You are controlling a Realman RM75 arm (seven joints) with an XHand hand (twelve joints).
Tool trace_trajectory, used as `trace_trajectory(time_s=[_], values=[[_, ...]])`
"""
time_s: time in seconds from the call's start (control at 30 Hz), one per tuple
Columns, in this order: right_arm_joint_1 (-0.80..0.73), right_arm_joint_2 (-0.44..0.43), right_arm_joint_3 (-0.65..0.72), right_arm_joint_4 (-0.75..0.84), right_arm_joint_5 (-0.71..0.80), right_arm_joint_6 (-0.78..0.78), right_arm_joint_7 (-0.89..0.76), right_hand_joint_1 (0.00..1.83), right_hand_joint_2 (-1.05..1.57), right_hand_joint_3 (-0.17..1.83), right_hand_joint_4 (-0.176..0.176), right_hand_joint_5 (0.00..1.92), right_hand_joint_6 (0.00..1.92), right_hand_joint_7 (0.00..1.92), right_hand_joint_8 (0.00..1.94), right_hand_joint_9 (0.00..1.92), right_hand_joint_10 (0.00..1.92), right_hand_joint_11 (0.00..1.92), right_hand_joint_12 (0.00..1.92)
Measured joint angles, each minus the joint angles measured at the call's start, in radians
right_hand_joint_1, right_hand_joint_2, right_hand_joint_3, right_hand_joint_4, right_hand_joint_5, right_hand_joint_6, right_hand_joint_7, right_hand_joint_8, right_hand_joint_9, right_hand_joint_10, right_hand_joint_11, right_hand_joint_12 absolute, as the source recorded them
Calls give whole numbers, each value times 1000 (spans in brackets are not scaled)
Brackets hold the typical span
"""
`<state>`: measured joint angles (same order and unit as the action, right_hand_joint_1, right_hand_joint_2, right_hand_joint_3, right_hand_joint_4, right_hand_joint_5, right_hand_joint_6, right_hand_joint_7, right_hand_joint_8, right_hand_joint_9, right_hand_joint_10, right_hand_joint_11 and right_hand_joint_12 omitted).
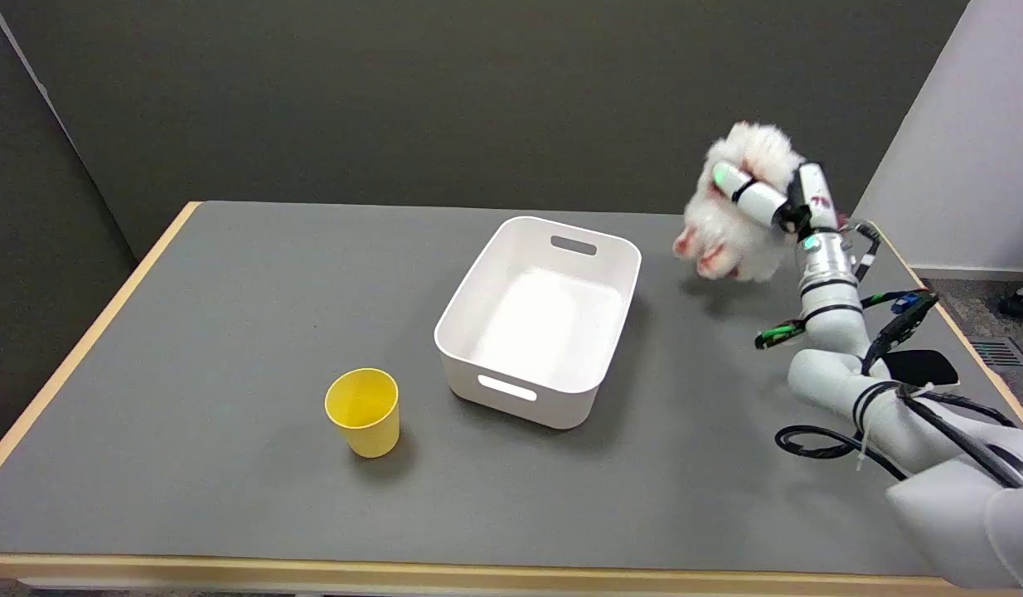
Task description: Place the plush toy into the white container.
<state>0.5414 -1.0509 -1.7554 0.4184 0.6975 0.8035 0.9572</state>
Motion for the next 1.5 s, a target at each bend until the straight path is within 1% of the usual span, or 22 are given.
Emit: trace_trajectory(time_s=[0.33, 0.5, 0.6, 0.73, 1.03, 1.3, 1.33, 1.4, 1.47, 1.5], values=[[-97, 61, 5, 314, 26, 71, -22, 1173, 1072, 504, -176, 521, 1574, 791, 1639, 811, 1807, 1100, 1921], [-127, 80, -40, 449, 20, 85, -33, 1172, 1085, 480, -176, 516, 1569, 787, 1639, 810, 1794, 1094, 1921], [-136, 82, -92, 521, 14, 88, -40, 1168, 1099, 464, -176, 504, 1577, 779, 1648, 797, 1788, 1076, 1921], [-142, 59, -160, 590, 10, 88, -48, 1165, 1100, 470, -176, 499, 1589, 774, 1655, 786, 1785, 1064, 1921], [-166, -50, -290, 682, 18, 76, -96, 1161, 1105, 472, -176, 489, 1604, 765, 1669, 779, 1788, 1049, 1921], [-225, -106, -352, 756, 80, 73, -214, 1158, 1109, 472, -175, 485, 1610, 759, 1679, 776, 1770, 1039, 1921], [-236, -109, -354, 765, 90, 74, -230, 1143, 1093, 487, -171, 473, 1562, 745, 1639, 763, 1734, 1012, 1921], [-260, -111, -359, 784, 108, 77, -260, 823, 675, 873, -95, 240, 468, 455, 657, 475, 1130, 506, 1893], [-283, -106, -363, 801, 122, 80, -281, 635, 589, 884, -65, 79, 309, 102, 309, 126, 762, 311, 1575], [-293, -102, -365, 809, 128, 81, -290, 575, 575, 828, -70, 39, 153, 50, 153, 62, 377, 154, 1380]])
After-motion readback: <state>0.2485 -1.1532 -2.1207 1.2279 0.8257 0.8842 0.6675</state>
